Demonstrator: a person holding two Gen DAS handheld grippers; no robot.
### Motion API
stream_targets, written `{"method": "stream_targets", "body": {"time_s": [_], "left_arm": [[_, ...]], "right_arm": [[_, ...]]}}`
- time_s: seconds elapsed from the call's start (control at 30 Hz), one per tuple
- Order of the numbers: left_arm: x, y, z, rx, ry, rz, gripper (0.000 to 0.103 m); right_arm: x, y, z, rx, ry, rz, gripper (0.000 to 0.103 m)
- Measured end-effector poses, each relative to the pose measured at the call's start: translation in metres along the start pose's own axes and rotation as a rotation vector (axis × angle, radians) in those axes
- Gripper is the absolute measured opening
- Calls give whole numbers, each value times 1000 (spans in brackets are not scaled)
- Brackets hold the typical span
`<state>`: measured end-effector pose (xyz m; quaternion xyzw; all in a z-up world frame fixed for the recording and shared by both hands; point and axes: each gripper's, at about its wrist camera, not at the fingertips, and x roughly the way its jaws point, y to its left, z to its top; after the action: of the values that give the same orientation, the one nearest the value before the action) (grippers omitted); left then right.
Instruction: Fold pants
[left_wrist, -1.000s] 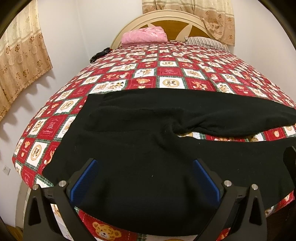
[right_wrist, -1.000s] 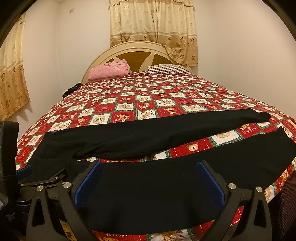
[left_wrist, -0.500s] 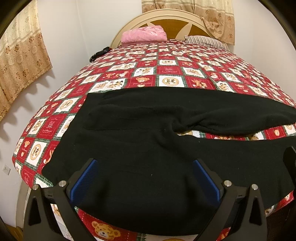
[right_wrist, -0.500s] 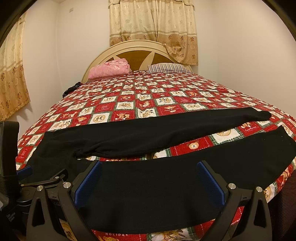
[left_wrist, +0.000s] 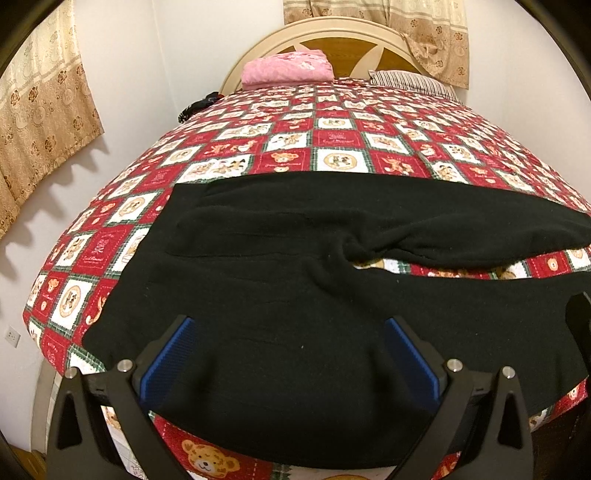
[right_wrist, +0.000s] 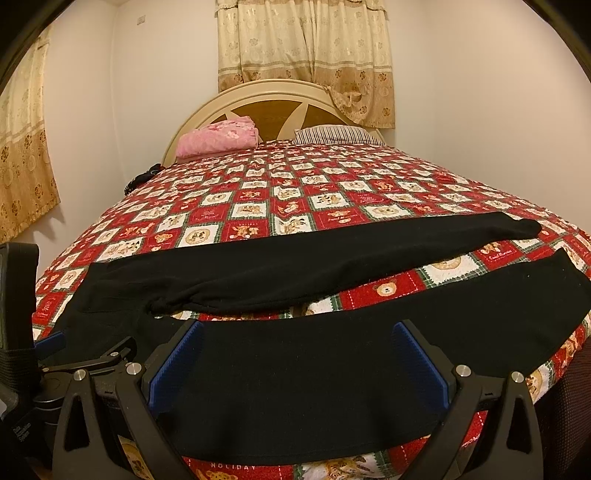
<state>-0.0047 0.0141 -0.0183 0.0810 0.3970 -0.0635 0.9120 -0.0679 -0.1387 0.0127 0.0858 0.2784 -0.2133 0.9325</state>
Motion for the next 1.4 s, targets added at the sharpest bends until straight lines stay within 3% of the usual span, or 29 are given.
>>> {"method": "stream_targets", "body": {"time_s": [0.8, 0.93, 1.2, 1.27, 1.4], "left_arm": [[7, 6, 8, -1, 25, -10, 103], [15, 25, 25, 18, 27, -36, 103], [50, 121, 84, -48, 22, -46, 103], [66, 137, 97, -56, 32, -50, 94], [115, 169, 118, -126, 147, -104, 70]], "right_arm": [[8, 2, 3, -18, 9, 9, 102], [17, -1, 12, -45, 14, 32, 102], [65, 2, 52, -189, 107, 141, 102], [85, 2, 67, -207, 131, 170, 102], [126, 4, 86, -259, 170, 180, 101]]}}
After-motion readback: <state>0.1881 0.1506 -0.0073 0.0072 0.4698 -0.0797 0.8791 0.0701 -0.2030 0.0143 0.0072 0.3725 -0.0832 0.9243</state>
